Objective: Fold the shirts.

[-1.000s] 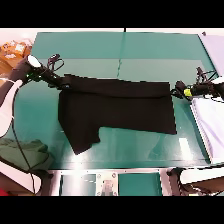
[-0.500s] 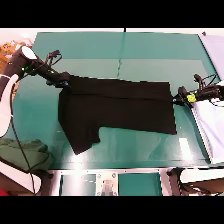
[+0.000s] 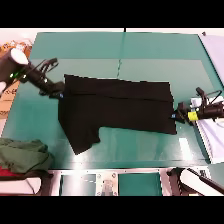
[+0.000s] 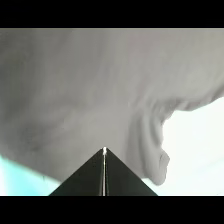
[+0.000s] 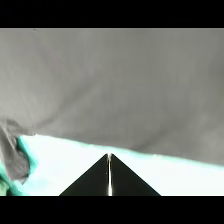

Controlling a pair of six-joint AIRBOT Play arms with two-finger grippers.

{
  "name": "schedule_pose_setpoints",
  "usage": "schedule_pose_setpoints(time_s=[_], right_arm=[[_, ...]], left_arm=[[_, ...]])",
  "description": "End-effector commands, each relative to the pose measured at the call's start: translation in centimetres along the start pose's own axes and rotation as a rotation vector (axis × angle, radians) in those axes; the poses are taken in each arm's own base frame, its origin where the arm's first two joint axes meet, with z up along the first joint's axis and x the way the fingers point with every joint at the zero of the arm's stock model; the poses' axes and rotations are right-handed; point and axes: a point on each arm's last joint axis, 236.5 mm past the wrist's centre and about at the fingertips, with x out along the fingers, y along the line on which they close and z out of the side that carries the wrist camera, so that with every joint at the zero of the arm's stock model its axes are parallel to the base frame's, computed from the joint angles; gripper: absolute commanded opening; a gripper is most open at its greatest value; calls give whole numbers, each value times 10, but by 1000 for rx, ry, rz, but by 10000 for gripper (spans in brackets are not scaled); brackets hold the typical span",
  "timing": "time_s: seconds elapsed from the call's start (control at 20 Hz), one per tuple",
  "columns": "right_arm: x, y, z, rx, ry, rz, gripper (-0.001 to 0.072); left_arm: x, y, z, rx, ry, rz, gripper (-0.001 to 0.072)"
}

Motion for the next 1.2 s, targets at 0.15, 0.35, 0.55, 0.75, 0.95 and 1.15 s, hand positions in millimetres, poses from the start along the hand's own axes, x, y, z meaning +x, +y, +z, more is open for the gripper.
schedule_pose_setpoints(time_s=[0.15, 0.35, 0.55, 0.75, 0.95, 1.15], right_arm=[[28, -15, -71, 58, 36, 19, 18], [39, -24, -70, 109, 12, 16, 162], [38, -29, -55, 130, -53, 1, 314], [37, -35, -35, 229, -138, -12, 378], [36, -37, -32, 251, -155, -18, 436], [36, -50, -36, 301, -147, -71, 437]], left_arm=[[25, 20, -98, -142, -111, 101, 74], [69, 26, -129, -292, -58, 52, 650], [109, 27, -139, -410, -107, -29, 648], [126, 19, -127, -444, -205, -88, 476], [125, 12, -108, -412, -287, -91, 124], [121, 2, -108, -331, -262, -107, 20]])
